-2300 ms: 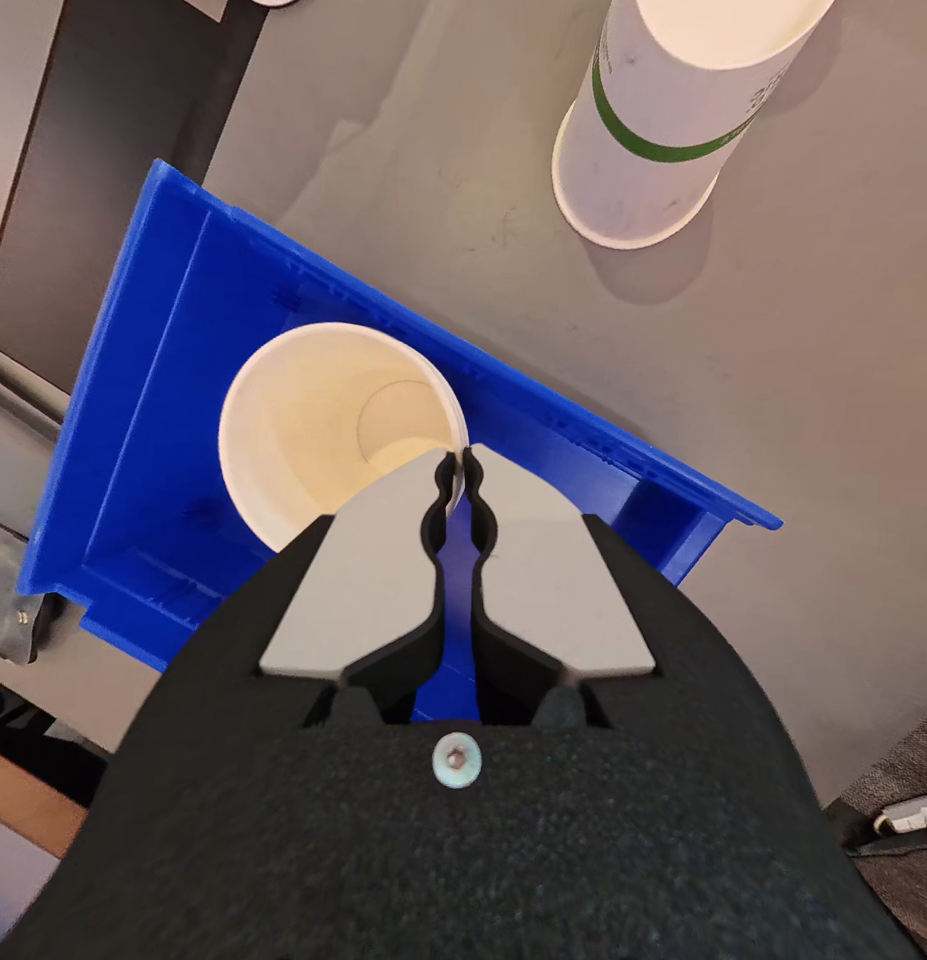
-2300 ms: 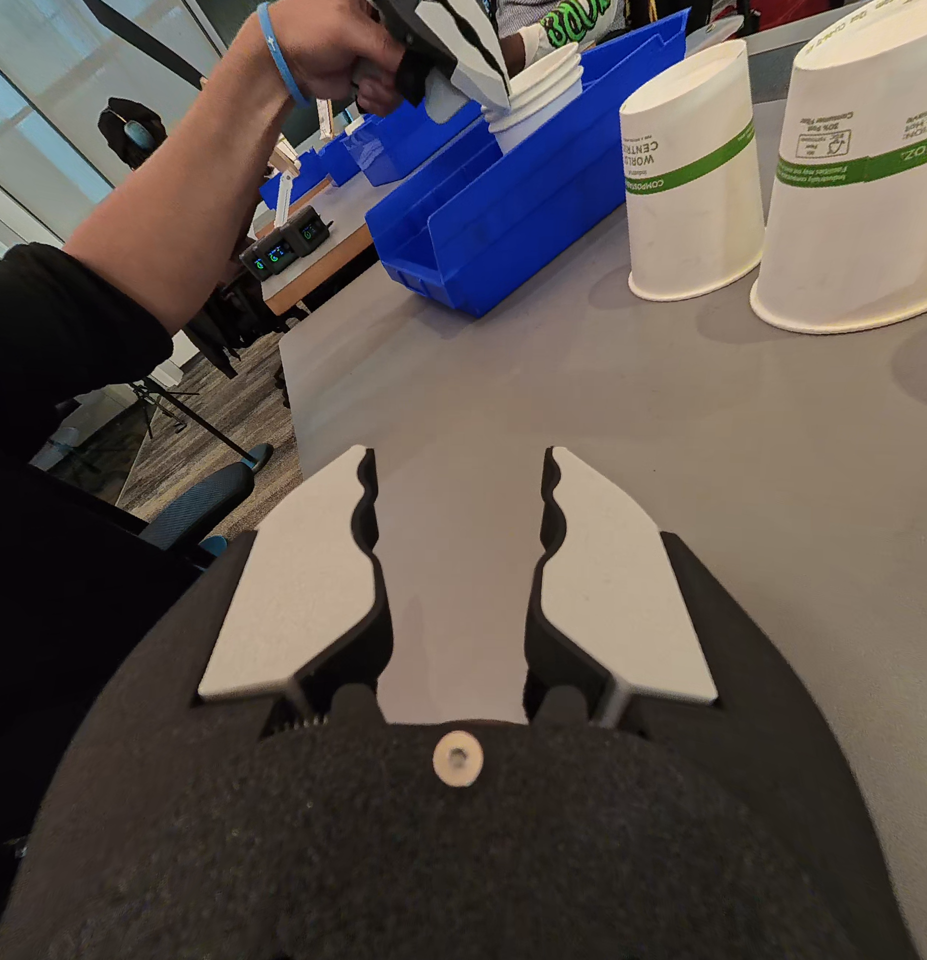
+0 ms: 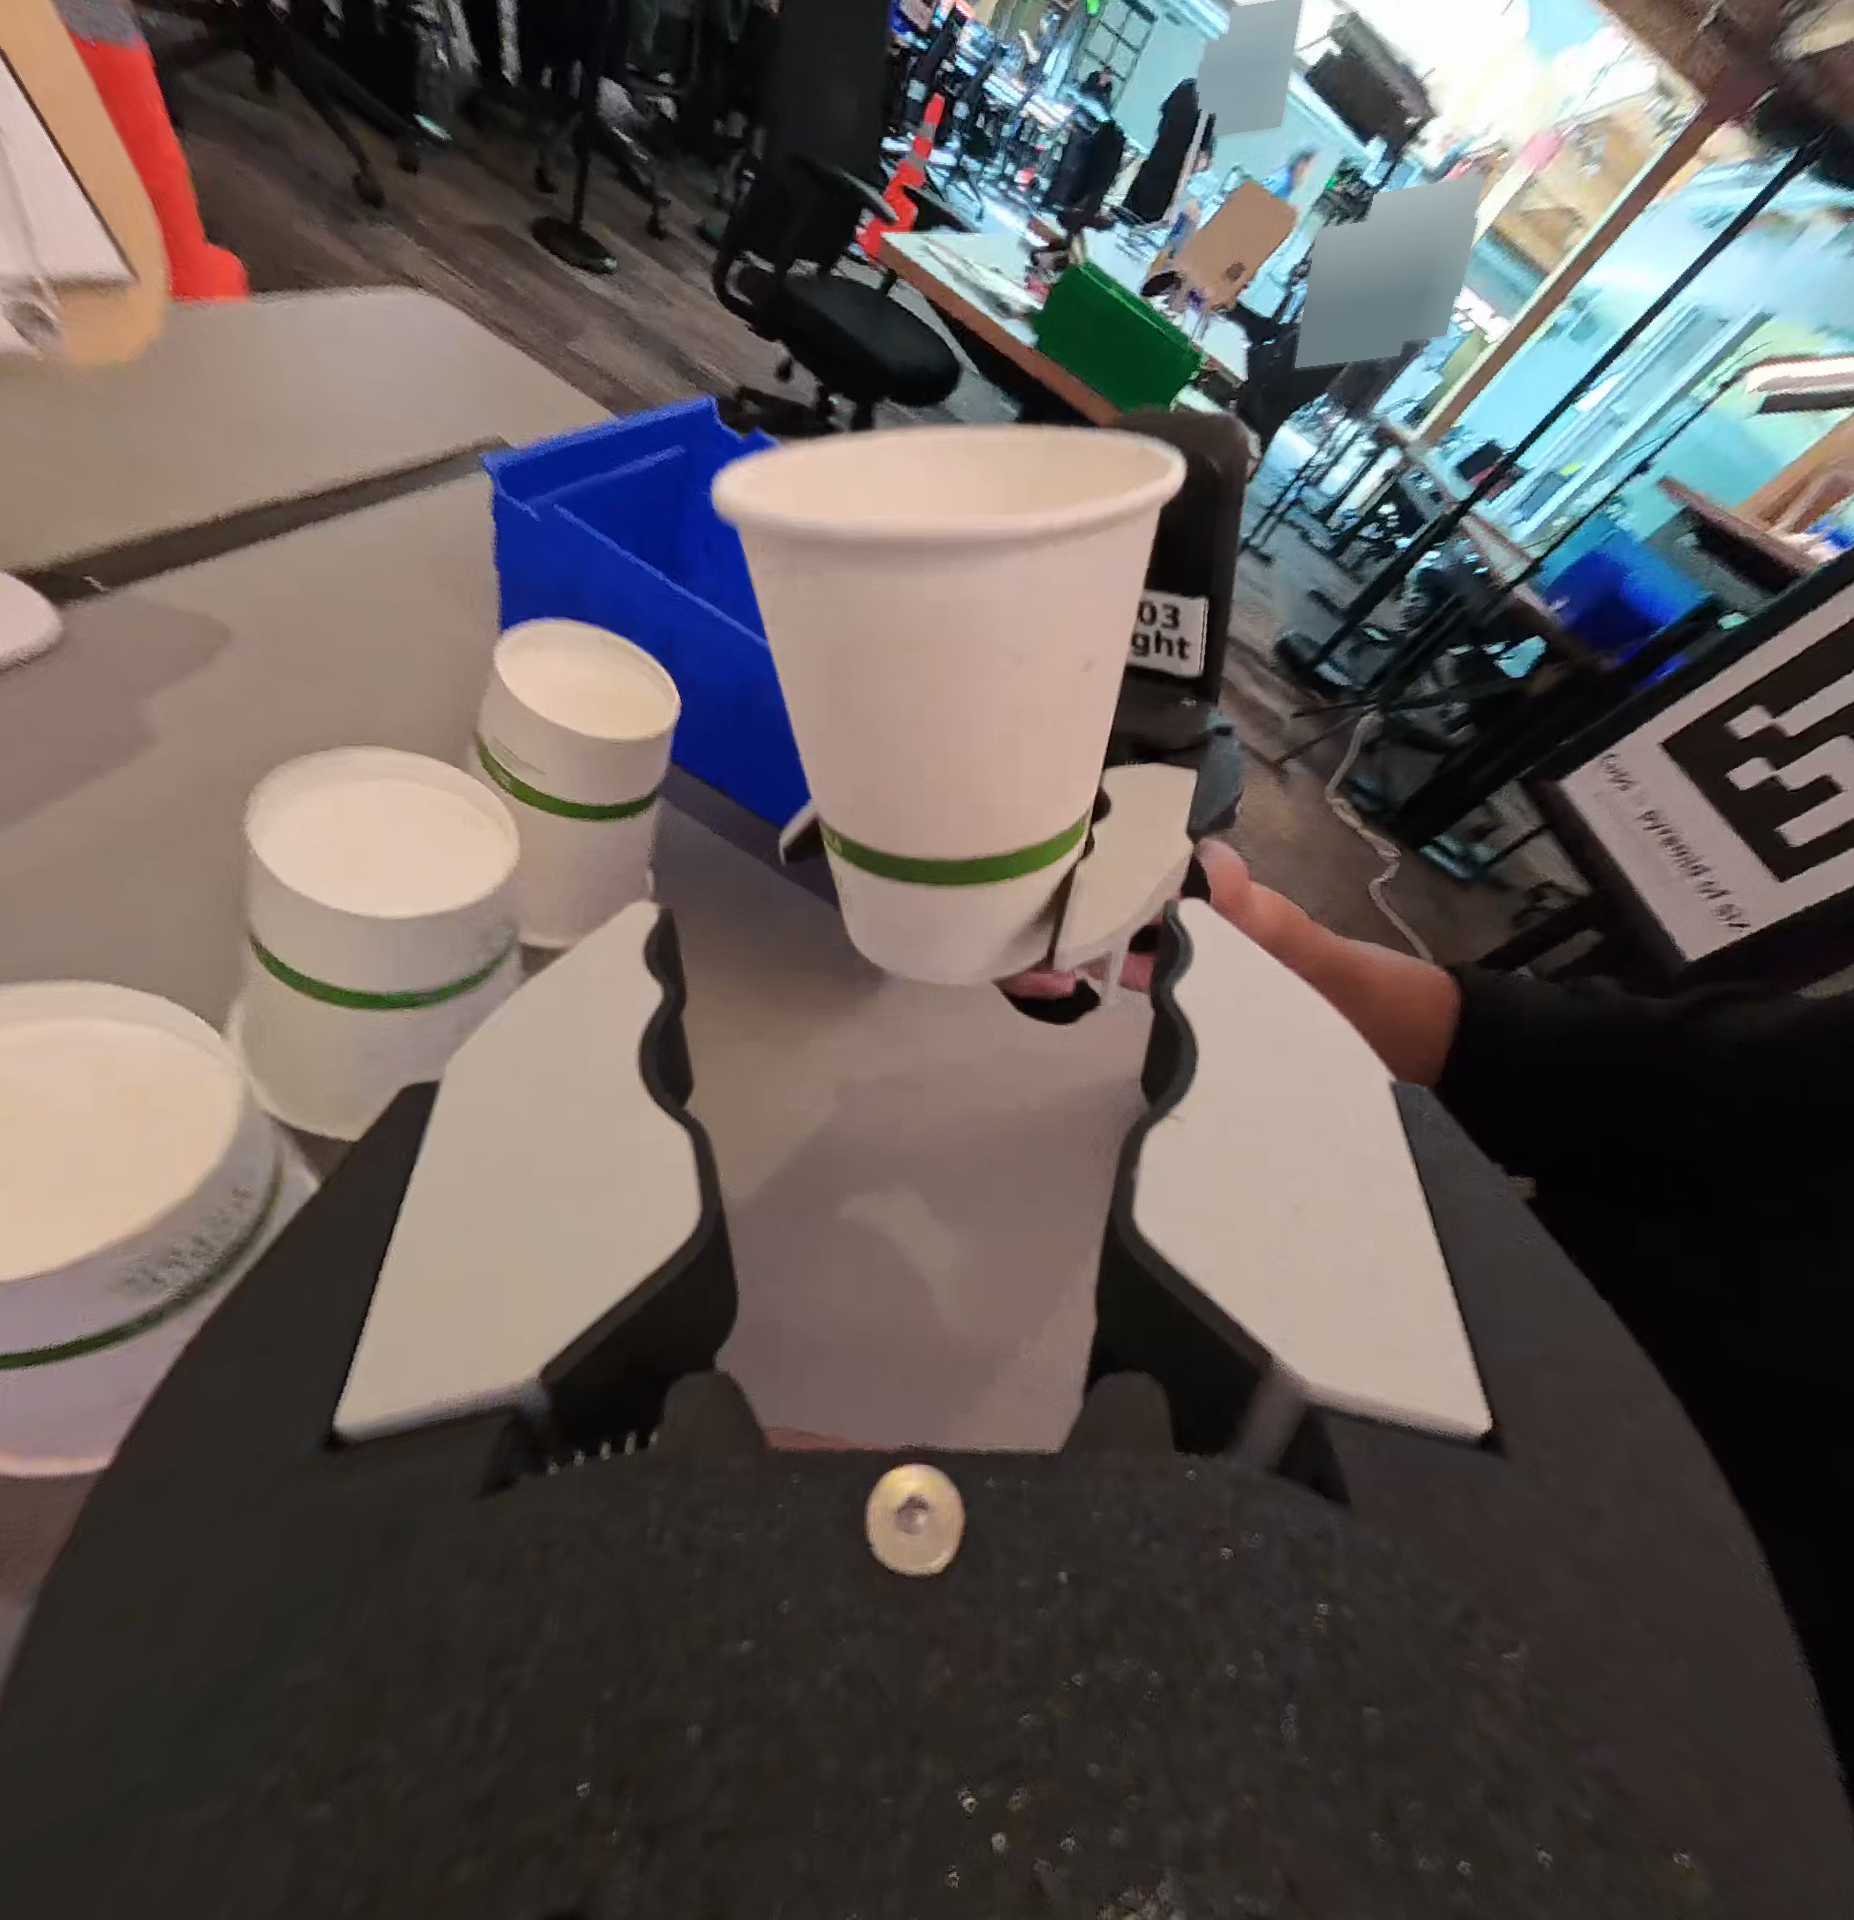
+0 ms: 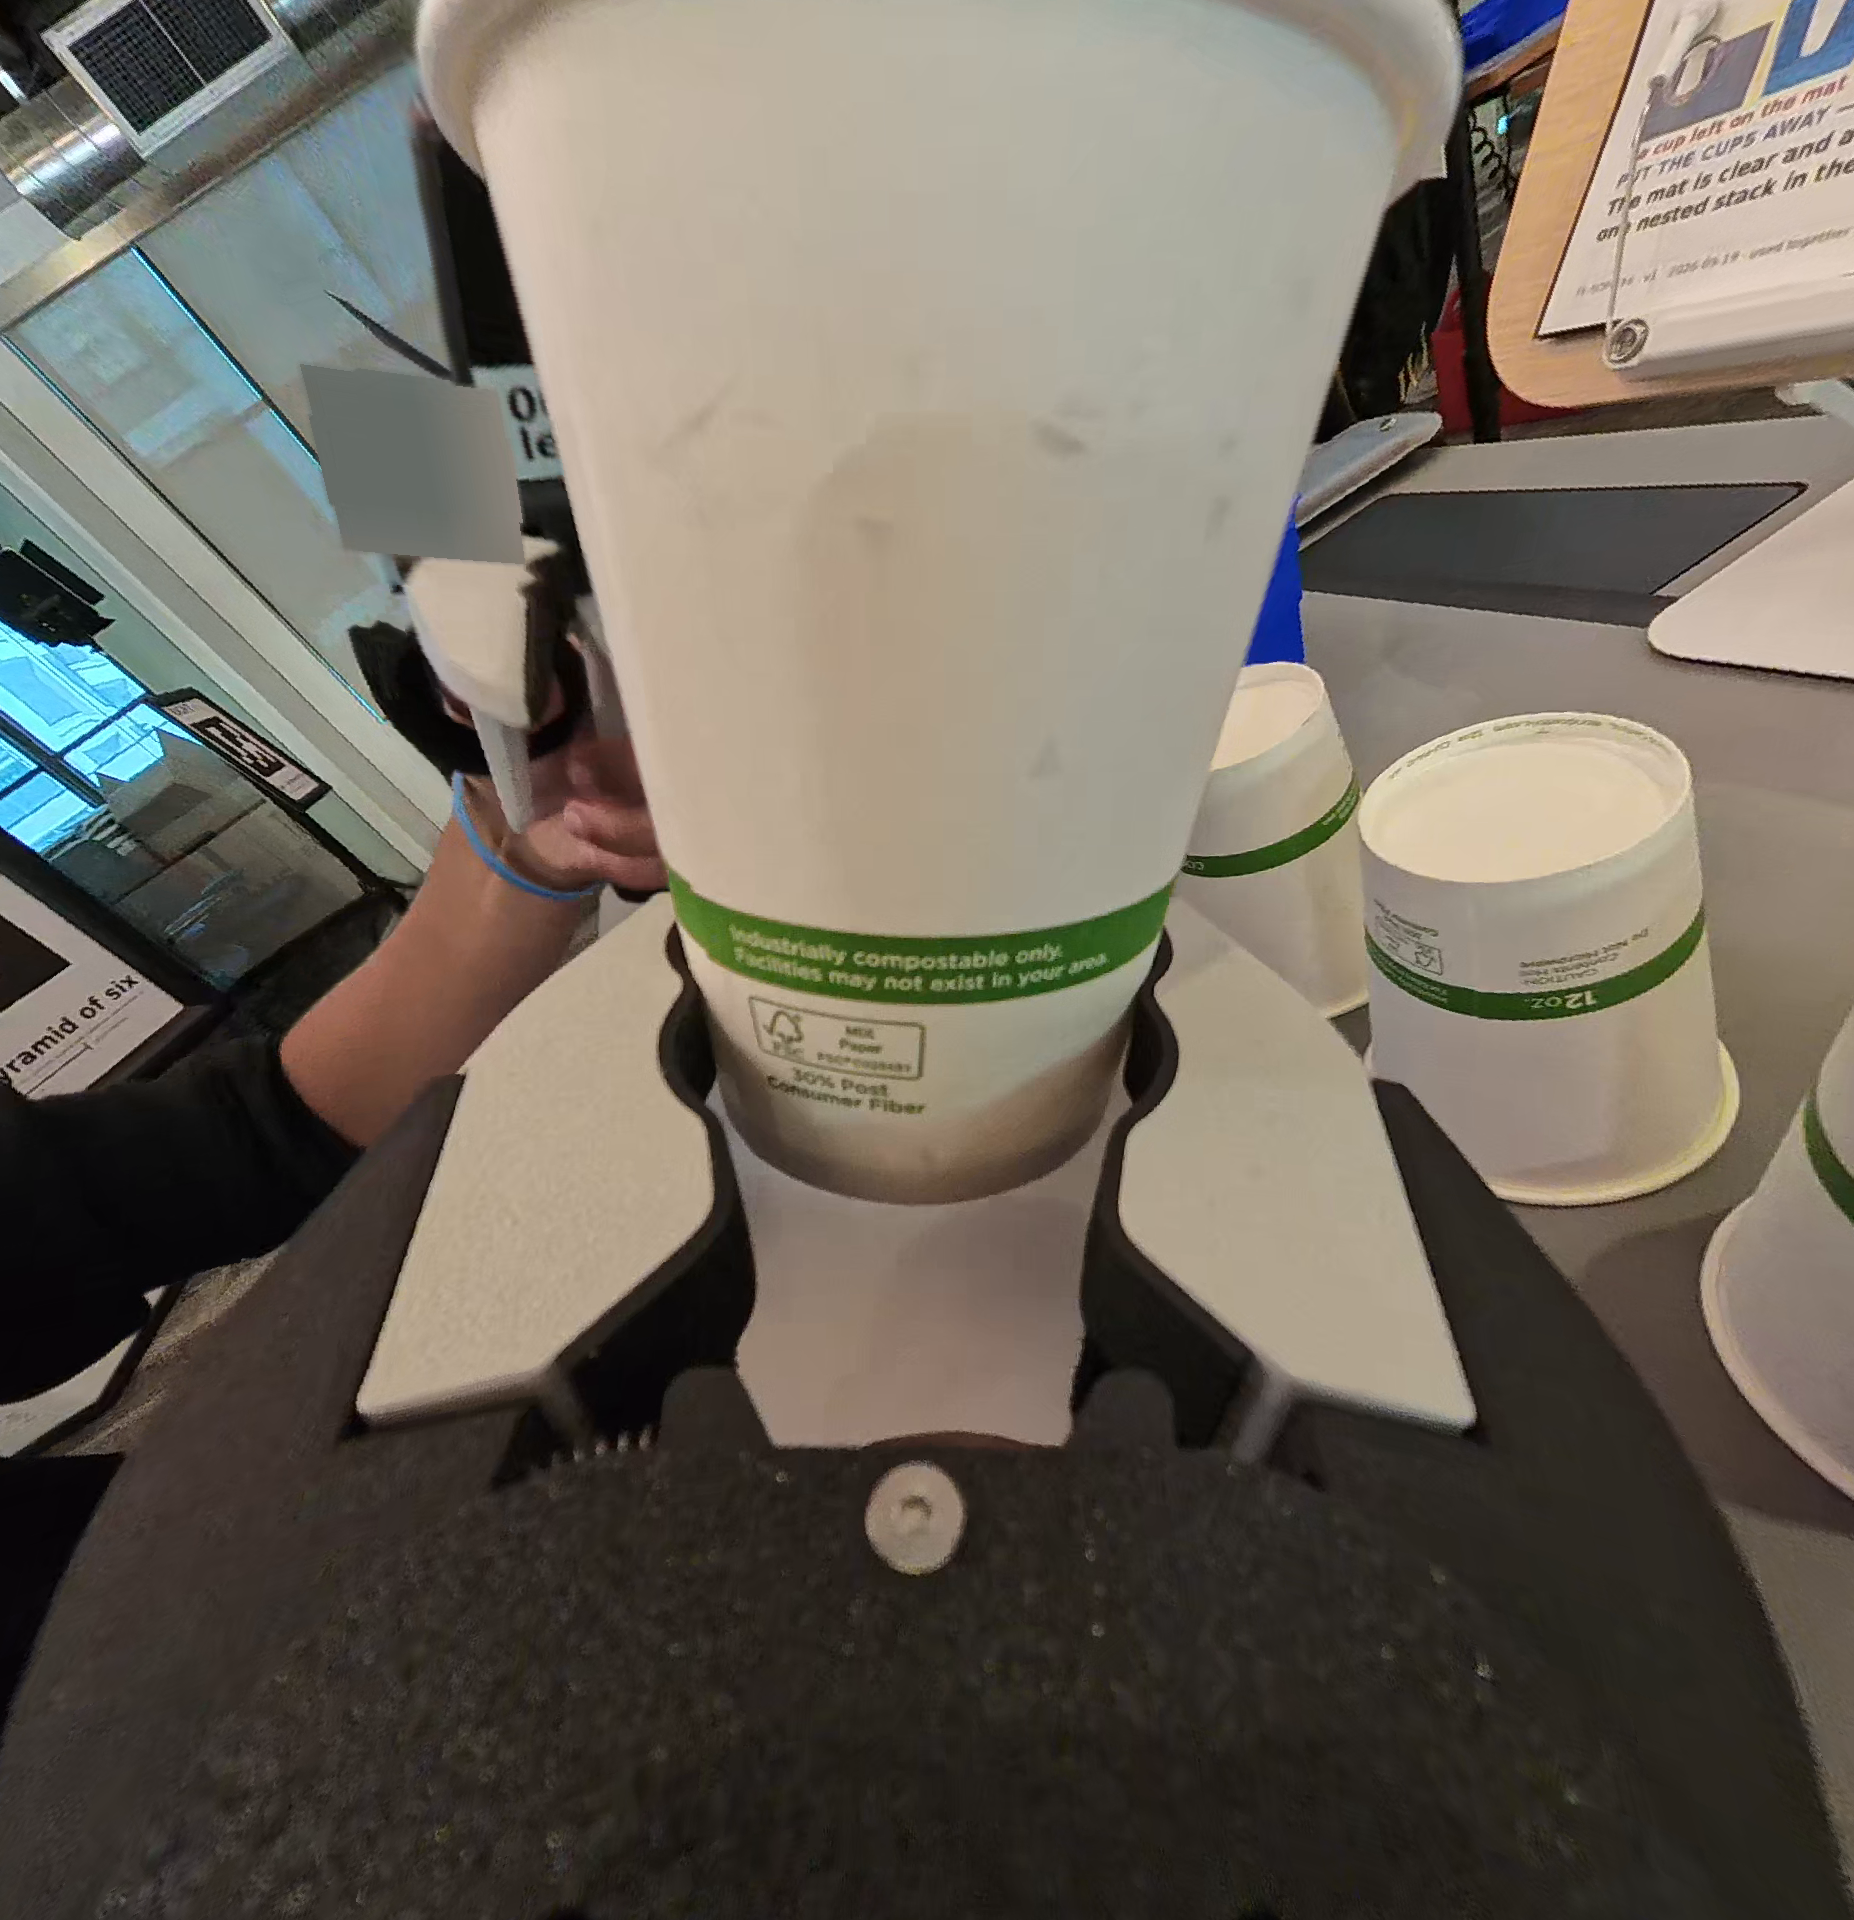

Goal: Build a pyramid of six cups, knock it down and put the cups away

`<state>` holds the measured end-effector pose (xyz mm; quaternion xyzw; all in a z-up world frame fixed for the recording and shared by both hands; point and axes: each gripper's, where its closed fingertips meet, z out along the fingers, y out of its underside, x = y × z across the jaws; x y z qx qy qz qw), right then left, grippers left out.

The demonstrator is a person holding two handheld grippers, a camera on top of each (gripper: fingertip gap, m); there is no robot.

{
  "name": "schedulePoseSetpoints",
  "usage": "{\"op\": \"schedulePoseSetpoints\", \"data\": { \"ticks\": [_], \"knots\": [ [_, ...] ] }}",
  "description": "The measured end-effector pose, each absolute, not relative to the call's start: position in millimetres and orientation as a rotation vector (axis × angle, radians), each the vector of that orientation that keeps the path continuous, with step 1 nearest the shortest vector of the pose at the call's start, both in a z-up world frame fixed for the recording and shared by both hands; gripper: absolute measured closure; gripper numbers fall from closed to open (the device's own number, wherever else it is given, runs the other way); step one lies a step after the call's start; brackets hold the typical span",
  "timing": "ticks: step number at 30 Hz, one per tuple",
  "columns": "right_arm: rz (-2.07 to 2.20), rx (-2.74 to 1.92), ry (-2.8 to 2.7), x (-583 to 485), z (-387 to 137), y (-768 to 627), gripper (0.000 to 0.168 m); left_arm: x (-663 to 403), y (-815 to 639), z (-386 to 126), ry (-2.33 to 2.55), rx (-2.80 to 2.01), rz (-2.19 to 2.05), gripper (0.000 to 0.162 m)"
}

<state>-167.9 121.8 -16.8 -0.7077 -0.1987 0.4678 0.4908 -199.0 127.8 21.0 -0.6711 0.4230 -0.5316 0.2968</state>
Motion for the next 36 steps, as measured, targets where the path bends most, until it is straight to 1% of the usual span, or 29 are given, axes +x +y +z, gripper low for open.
{"op": "schedulePoseSetpoints", "data": {
  "ticks": [4, 7, 11, 17, 26, 32, 34, 36],
  "knots": [
    [1.131, -1.728, -0.502, -169.1, -18.0, 119.9, 0.090, -198.2, 126.9, 1.6, 1.079, -1.793, -1.462, 0.073],
    [1.140, -1.734, -0.518, -174.0, -20.6, 117.6, 0.090, -195.1, 125.8, 7.8, 1.024, -1.729, -1.516, 0.070],
    [1.177, -1.746, -0.555, -189.5, -27.1, 111.4, 0.090, -189.6, 124.3, 20.0, 0.971, -1.636, -1.573, 0.070],
    [1.253, -1.752, -0.612, -216.6, -36.5, 98.6, 0.090, -176.8, 113.8, 5.0, 1.026, -1.659, -1.572, 0.069],
    [1.246, -1.779, -0.645, -223.4, -44.0, 94.9, 0.090, -177.4, 110.3, 3.6, 1.026, -1.648, -1.605, 0.072],
    [1.228, -1.741, -0.659, -219.2, -37.1, 94.4, 0.089, -181.1, 109.2, 8.6, 1.028, -1.638, -1.633, 0.075],
    [1.212, -1.762, -0.671, -214.9, -40.1, 94.9, 0.085, -184.6, 112.3, 11.4, 1.020, -1.639, -1.619, 0.076],
    [1.205, -1.759, -0.670, -209.1, -39.6, 95.8, 0.083, -188.9, 114.9, 15.5, 1.008, -1.632, -1.623, 0.076]
  ]
}}
